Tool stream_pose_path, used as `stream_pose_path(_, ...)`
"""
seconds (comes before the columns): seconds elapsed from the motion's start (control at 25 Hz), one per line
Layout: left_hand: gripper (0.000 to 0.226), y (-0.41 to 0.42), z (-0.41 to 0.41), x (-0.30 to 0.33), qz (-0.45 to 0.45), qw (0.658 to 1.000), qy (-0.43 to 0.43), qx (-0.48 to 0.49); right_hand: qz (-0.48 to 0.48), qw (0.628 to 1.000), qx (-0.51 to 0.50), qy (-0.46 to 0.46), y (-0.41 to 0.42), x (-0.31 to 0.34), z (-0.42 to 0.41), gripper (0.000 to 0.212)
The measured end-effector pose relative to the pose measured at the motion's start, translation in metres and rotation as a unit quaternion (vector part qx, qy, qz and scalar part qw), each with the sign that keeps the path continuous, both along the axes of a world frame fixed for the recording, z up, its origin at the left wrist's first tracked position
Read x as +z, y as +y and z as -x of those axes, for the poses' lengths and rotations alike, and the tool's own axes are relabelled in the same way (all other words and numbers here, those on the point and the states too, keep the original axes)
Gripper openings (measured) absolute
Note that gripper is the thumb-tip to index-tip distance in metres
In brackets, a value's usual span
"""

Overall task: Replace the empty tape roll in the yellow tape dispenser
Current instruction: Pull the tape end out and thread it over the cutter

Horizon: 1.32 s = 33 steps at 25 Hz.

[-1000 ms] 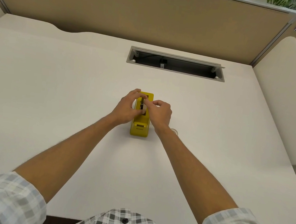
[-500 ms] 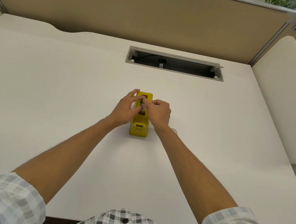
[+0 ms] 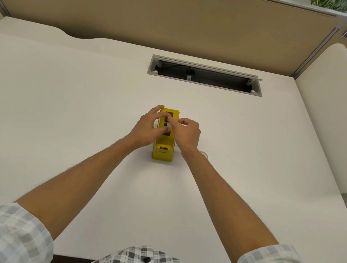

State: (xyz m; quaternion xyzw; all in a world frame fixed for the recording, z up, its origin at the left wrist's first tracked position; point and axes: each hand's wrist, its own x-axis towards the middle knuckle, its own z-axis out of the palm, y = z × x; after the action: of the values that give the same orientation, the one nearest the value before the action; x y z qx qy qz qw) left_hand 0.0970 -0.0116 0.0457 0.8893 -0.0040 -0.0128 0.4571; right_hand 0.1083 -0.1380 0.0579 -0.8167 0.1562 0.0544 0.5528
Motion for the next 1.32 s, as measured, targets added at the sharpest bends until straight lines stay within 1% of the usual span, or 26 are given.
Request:
stream_pose_path(0.36, 0.046, 0.0032, -0.0029, -0.0032, -0.018, 1.0, 0.008, -0.022, -0.049, 0.999, 0.017, -0.015, -0.0073, -0.003, 0.0061, 0.017)
stream_pose_path(0.56, 0.042, 0.0076, -0.0036, -0.0034, 0.01, 1.0, 0.005, -0.016, -0.05, 0.999, 0.011, -0.014, -0.0063, -0.0025, 0.0065, 0.02)
stream_pose_path(0.72, 0.05, 0.0027, 0.0007, -0.0036, 0.011, 1.0, -0.008, -0.01, -0.054, 0.998, 0.012, -0.013, -0.0064, -0.0022, 0.0075, 0.017)
stream_pose_path(0.8, 0.053, 0.0008, 0.0015, -0.0041, 0.01, 1.0, -0.001, -0.007, -0.056, 0.998, 0.015, -0.018, -0.0072, -0.0023, 0.0084, 0.016)
stream_pose_path(0.96, 0.048, 0.003, 0.001, -0.0065, -0.005, 1.0, 0.007, -0.015, -0.054, 0.998, 0.015, -0.024, -0.0075, -0.0041, 0.0088, 0.015)
stream_pose_path(1.16, 0.046, 0.0064, 0.0006, -0.0071, 0.001, 1.0, -0.008, -0.012, -0.05, 0.999, 0.01, -0.017, -0.0073, -0.0038, 0.0044, 0.02)
stream_pose_path(1.32, 0.056, 0.0037, -0.0013, -0.0092, 0.014, 1.0, 0.001, 0.002, -0.048, 0.999, 0.014, -0.019, -0.0083, -0.0044, 0.0049, 0.016)
